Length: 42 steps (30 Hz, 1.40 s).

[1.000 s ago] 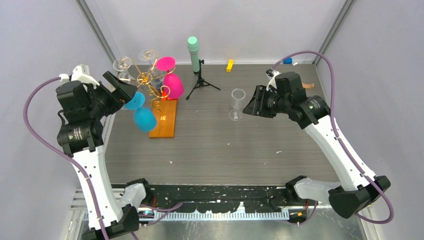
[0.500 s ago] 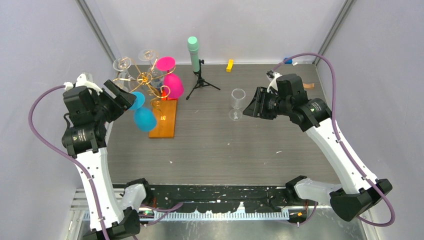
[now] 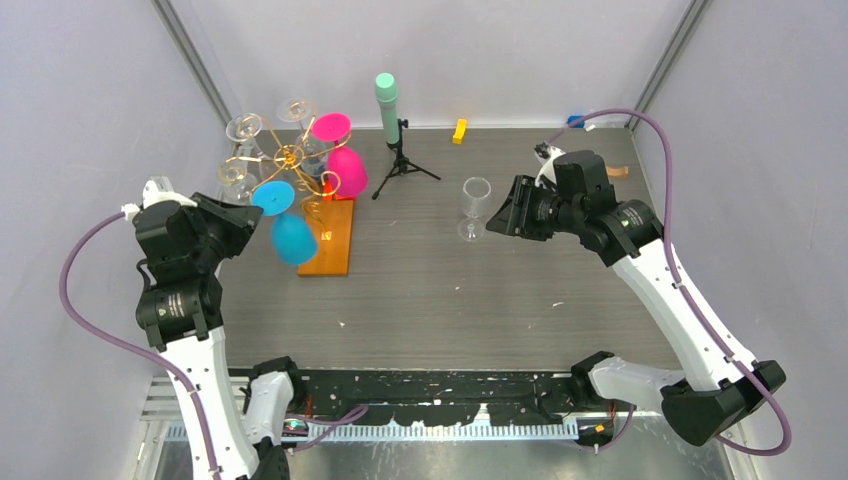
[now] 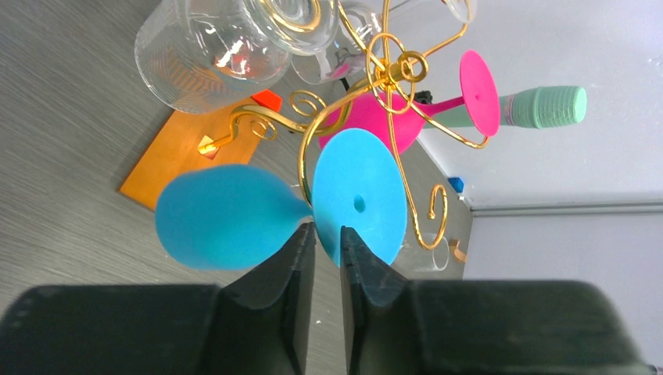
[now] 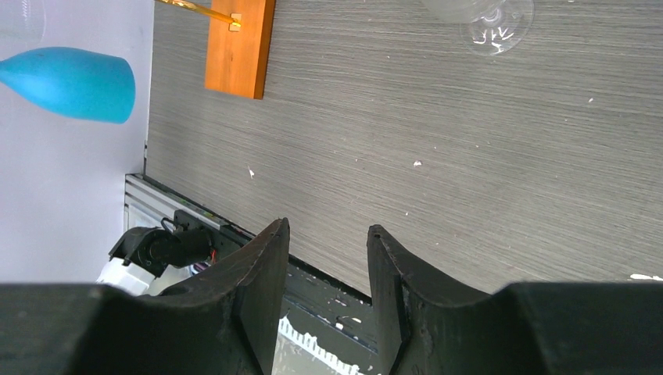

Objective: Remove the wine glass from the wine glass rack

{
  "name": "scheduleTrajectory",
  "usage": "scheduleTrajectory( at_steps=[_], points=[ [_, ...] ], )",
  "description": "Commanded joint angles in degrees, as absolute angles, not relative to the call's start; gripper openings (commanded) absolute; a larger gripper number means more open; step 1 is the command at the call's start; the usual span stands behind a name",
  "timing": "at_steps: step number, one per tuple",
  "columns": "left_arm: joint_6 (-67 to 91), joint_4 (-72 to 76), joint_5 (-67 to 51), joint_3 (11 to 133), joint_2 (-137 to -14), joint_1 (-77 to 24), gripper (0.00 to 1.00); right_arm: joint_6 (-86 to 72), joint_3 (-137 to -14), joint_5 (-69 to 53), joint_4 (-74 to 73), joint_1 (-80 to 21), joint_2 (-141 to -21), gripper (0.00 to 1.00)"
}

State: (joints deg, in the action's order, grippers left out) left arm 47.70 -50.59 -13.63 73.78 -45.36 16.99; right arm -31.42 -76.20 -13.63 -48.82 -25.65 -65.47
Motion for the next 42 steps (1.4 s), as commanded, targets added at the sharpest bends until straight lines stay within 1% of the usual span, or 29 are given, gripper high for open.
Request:
scheduleTrajectory(
  at_steps=[1,3,11,14,15,16,17,18,19,20,22,31,34,36,39,42],
  points=[
    [49.62,-46.83,-11.1,73.8,-44.3,17.28,0.12,-31.23,-75.69,-13.23,-46.49,-25.75,-63.75,0.45],
    [49.66,-46.81,-10.88,74.01,-44.13,17.31,0.01,-31.11,-75.68,-12.85,-46.49,-25.71,-63.94,0.44],
    [53.34,-43.16,-8.9,74.04,-42.25,17.31,0.0,-31.11,-75.72,-12.18,-46.49,-25.75,-63.73,0.43],
    [53.45,-44.08,-8.03,74.71,-42.11,17.31,0.0,-31.17,-75.76,-12.05,-46.41,-25.75,-63.76,0.43],
    [53.28,-44.85,-7.19,74.72,-41.79,17.31,0.06,-31.19,-75.76,-12.04,-46.41,-25.75,-63.79,0.43],
    [53.26,-45.51,-5.95,74.41,-41.47,17.27,0.23,-31.2,-75.76,-12.11,-46.41,-25.75,-63.8,0.43],
    [53.26,-45.82,-5.0,73.85,-40.91,17.3,0.37,-31.22,-75.83,-12.12,-46.41,-25.75,-63.81,0.43],
    [53.22,-45.86,-4.46,73.04,-40.25,17.3,0.48,-31.26,-75.79,-12.13,-46.41,-25.75,-63.81,0.43],
    [53.11,-45.88,-4.49,72.43,-40.07,17.27,0.57,-31.3,-75.77,-12.13,-46.36,-25.73,-63.81,0.43],
    [53.01,-45.97,-5.0,71.82,-40.07,17.31,0.61,-31.34,-75.77,-12.08,-46.3,-25.74,-63.87,0.43],
    [52.91,-45.79,-6.79,70.8,-40.52,17.25,0.67,-31.46,-75.69,-12.0,-46.3,-25.75,-63.92,0.43],
    [54.95,-39.63,-14.99,65.79,-42.6,17.31,0.65,-31.74,-75.1,-11.57,-46.05,-25.75,-63.65,0.43],
    [55.26,-38.11,-17.12,65.17,-43.48,17.31,0.72,-31.75,-75.15,-11.52,-46.0,-25.75,-63.63,0.43],
    [55.15,-37.96,-17.39,64.89,-43.63,17.31,0.72,-31.75,-75.14,-11.47,-46.05,-25.75,-63.63,0.43],
    [54.94,-38.15,-16.66,64.69,-43.07,17.31,0.65,-31.74,-75.07,-11.44,-46.01,-25.75,-63.64,0.43],
    [55.29,-38.67,-15.24,64.73,-42.19,17.3,0.5,-31.81,-75.05,-11.35,-45.99,-25.75,-63.63,0.43]
  ],
)
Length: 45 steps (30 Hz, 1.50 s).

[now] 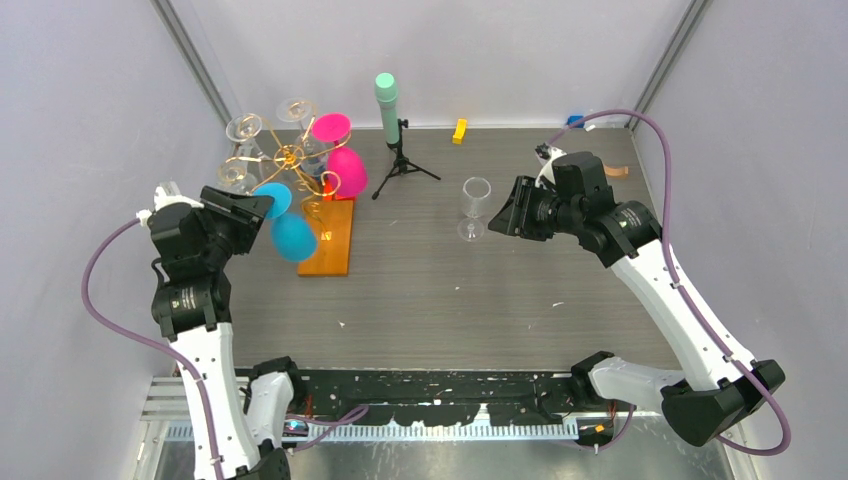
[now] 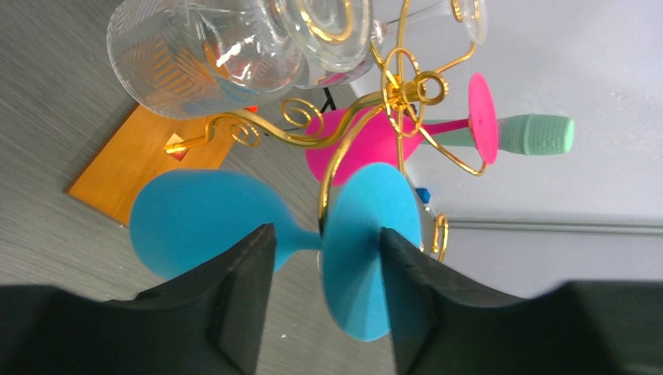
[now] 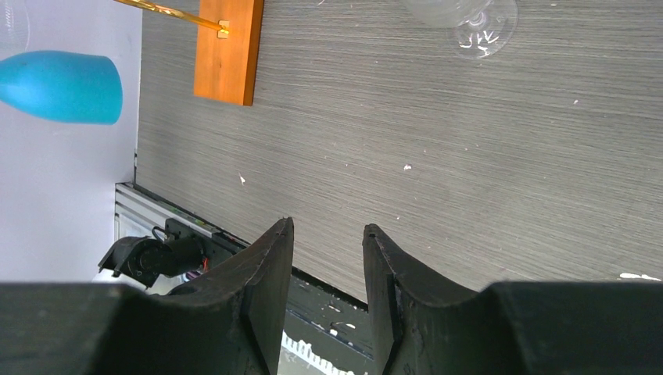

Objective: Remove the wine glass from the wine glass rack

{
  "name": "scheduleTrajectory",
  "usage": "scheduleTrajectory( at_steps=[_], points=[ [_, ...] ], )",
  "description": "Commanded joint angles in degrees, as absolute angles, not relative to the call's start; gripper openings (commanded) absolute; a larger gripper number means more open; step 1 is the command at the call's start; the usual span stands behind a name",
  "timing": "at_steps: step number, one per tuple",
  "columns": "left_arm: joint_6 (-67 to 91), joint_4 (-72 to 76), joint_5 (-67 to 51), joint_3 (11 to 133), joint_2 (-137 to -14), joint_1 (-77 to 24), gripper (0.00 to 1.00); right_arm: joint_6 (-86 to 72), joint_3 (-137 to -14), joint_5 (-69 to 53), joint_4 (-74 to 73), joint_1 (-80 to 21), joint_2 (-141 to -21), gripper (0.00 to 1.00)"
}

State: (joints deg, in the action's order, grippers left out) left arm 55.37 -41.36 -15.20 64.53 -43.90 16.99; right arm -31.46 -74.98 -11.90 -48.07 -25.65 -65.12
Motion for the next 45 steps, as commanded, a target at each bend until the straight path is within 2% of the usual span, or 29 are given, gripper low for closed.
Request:
scheduleTrajectory(
  at_steps=[1,10,16,26,30,45],
  points=[
    [55.5,-38.74,-14.76,64.77,-41.91,17.29,0.47,-31.86,-75.05,-11.34,-45.98,-25.75,-63.57,0.43],
    [55.55,-40.79,-13.15,66.47,-41.09,17.31,0.47,-31.6,-74.94,-11.32,-45.78,-25.75,-63.03,0.43],
    [55.63,-41.0,-13.36,67.27,-41.14,17.31,0.23,-31.47,-75.01,-11.08,-45.77,-25.75,-63.02,0.43],
    [57.96,-40.25,-13.63,70.44,-40.24,17.31,0.14,-31.54,-75.22,-11.45,-45.75,-25.75,-63.29,0.43],
    [58.27,-39.89,-13.14,70.72,-40.43,17.31,0.0,-31.55,-75.08,-11.19,-45.7,-25.75,-63.36,0.43],
    [60.86,-31.5,-11.91,68.23,-42.36,17.31,0.0,-31.44,-75.03,-10.46,-45.69,-25.75,-63.02,0.43]
  ],
)
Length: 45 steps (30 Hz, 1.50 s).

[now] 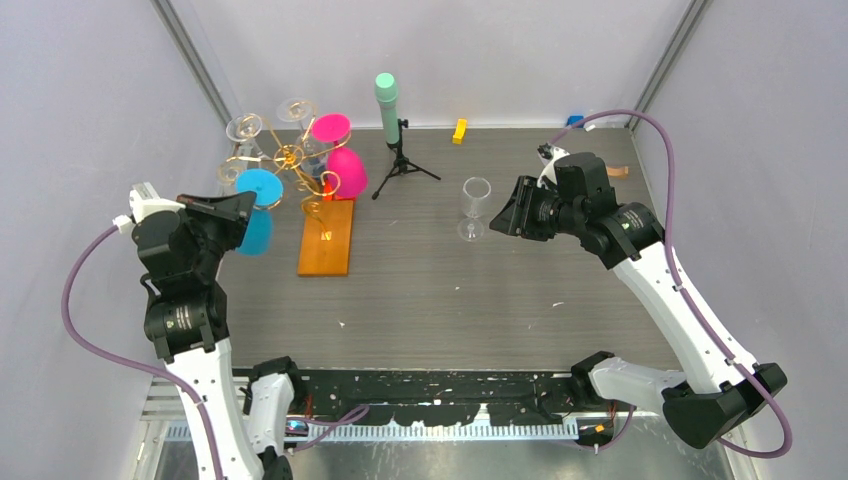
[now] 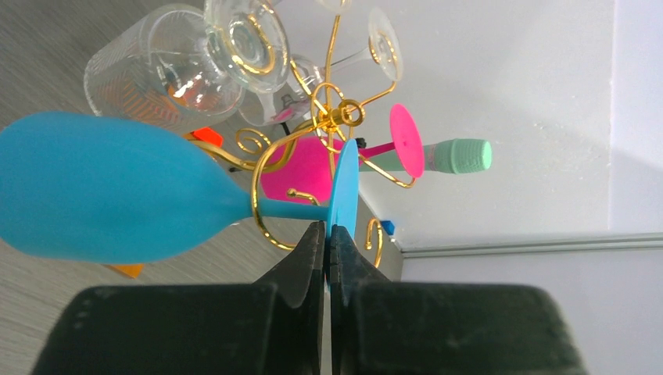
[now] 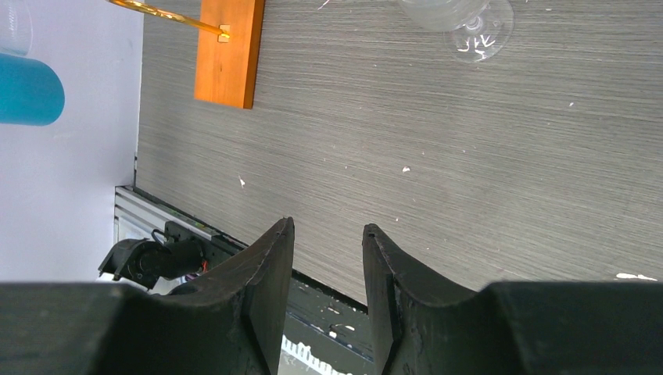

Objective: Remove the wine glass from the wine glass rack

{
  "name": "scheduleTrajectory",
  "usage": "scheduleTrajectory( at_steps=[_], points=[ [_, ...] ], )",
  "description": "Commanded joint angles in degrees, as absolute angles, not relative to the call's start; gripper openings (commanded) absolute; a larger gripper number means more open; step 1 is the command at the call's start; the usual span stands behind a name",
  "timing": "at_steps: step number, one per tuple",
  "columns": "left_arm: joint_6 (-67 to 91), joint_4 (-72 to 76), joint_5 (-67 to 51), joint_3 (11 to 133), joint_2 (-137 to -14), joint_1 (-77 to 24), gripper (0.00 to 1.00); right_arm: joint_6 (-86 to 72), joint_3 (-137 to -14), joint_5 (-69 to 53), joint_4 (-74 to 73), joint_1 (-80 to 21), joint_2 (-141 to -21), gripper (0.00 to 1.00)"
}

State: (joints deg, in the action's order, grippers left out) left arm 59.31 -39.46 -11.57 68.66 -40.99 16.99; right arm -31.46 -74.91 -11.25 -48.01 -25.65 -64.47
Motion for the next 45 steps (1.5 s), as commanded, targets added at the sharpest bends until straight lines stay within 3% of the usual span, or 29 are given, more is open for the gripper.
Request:
scheduleTrajectory(
  at_steps=[1,19,32,38,45],
  points=[
    [60.83,-30.33,-12.54,68.25,-43.06,17.34,0.0,-31.41,-75.05,-10.46,-45.66,-25.75,-63.02,0.43],
    [57.68,-29.88,-31.31,71.53,-49.46,17.31,0.0,-31.64,-74.78,-11.54,-45.72,-25.75,-61.97,0.5],
    [55.81,-35.81,-33.82,71.94,-43.97,17.31,0.0,-32.56,-73.02,-15.56,-44.56,-25.75,-60.16,0.62],
    [59.67,-35.27,-38.63,69.55,-40.52,17.31,0.0,-37.3,-66.89,-24.77,-35.43,-25.82,-57.03,0.72],
    [68.52,-32.07,-41.15,65.73,-36.46,13.46,0.0,-52.69,-54.39,-30.97,-11.95,-27.46,-52.27,0.8]
  ],
)
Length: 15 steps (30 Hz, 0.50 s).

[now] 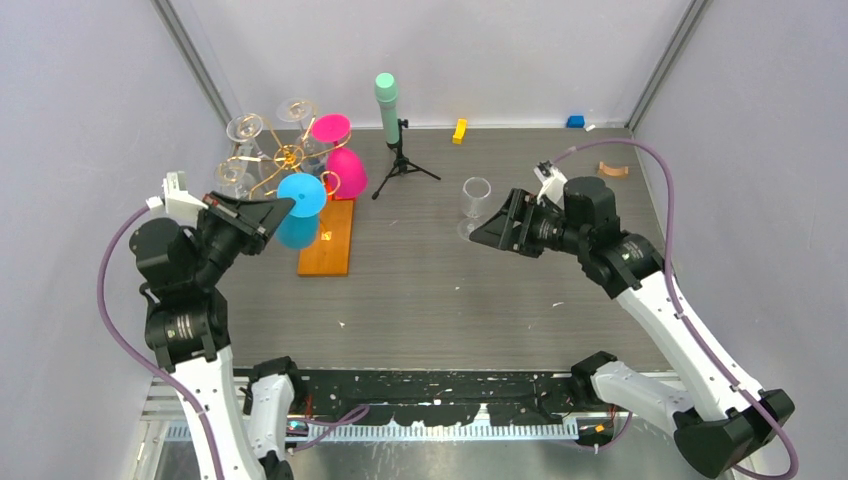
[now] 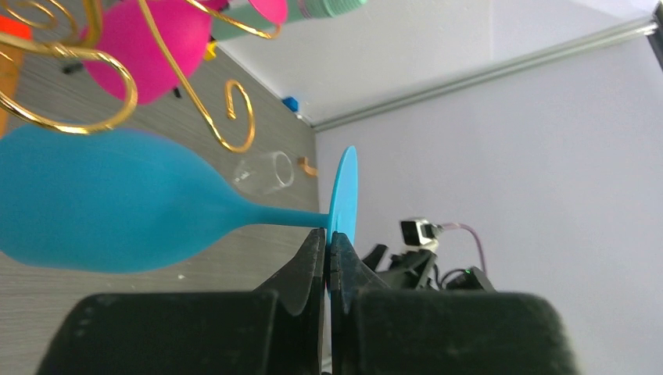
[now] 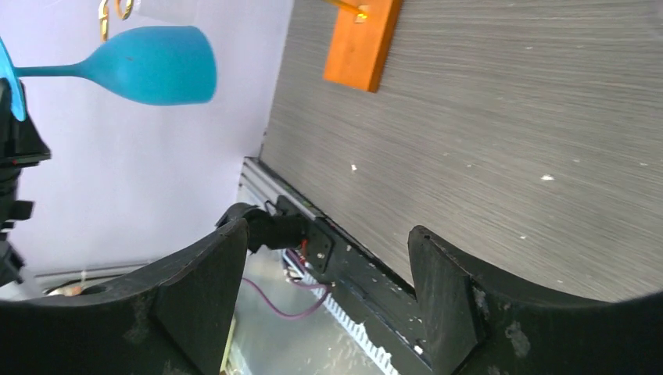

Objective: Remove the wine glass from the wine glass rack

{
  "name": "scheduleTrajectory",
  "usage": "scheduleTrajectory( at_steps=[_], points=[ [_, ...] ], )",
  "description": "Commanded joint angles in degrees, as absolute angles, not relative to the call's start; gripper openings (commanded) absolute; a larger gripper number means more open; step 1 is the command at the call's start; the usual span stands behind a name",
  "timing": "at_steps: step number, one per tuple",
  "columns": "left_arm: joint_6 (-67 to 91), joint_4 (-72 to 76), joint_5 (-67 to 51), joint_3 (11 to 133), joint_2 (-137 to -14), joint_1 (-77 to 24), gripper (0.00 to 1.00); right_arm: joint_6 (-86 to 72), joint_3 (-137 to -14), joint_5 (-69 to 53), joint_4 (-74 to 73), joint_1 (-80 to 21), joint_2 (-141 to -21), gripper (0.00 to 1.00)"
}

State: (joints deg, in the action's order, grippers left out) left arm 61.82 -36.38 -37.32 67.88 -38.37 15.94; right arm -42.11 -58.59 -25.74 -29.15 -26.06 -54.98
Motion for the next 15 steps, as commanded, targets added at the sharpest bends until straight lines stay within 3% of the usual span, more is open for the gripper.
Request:
scheduleTrajectory(
  at_steps=[1,15],
  points=[
    [70.33,-30.62,-41.4,65.03,-36.06,12.76,0.0,-54.07,-52.31,-30.55,-7.1,-28.77,-51.89,0.81],
    [95.43,-8.66,-42.47,53.21,-32.74,8.47,0.0,-66.3,-44.59,-10.66,22.95,-47.42,-56.89,0.89]
  ],
)
